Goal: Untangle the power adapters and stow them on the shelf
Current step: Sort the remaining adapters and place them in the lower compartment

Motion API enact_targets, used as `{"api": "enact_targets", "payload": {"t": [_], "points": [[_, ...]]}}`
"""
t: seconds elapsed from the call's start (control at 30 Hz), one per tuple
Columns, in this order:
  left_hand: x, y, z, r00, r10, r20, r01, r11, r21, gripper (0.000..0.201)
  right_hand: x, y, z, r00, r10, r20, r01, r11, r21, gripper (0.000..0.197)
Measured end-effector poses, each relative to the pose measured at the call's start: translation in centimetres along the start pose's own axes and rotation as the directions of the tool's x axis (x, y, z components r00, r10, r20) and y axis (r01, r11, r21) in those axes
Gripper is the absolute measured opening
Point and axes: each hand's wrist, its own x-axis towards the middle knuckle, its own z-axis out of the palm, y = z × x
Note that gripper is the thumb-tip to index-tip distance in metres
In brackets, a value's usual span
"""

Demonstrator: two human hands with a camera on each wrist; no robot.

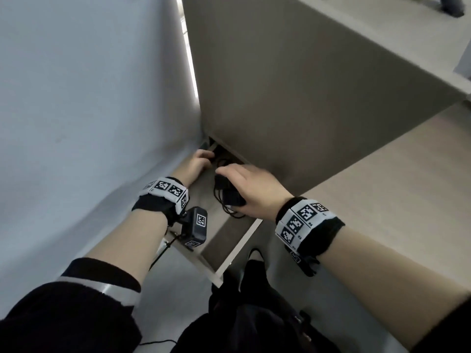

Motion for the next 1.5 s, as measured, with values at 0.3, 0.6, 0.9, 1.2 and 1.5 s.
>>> {"api": "enact_targets", "payload": {"t": [0.3, 0.6, 0.9, 1.2, 1.5], "points": [[-3.6, -6.6, -2.5, 0.988, -0.025, -0.152, 0.044, 0.992, 0.121, 0.018, 1.1, -3.0, 8.5, 0.874, -0.112, 0.473, 0.155, 0.986, -0.054, 0.055], [-5.5, -11.3, -1.0, 0.995, -0.047, -0.087, 0.079, 0.905, 0.418, 0.022, 0.9, -3.7, 13.8, 0.734, -0.05, 0.677, 0.166, 0.98, -0.106, 0.08], [-5.3, -13.3, 0.9, 0.992, -0.112, 0.059, 0.012, 0.547, 0.837, 0.032, 1.4, -1.1, 13.6, 0.594, 0.164, 0.788, -0.344, 0.937, 0.064, 0.049], [-5.9, -14.1, 1.6, 0.986, -0.097, 0.135, -0.095, 0.337, 0.937, 0.031, 0.1, -0.9, 14.3, 0.728, 0.281, 0.625, -0.458, 0.878, 0.138, 0.052], [-5.8, -14.1, 1.5, 0.98, -0.143, 0.137, -0.07, 0.398, 0.915, 0.038, -1.4, -0.7, 13.8, 0.72, 0.328, 0.612, -0.293, 0.943, -0.16, 0.033]]}}
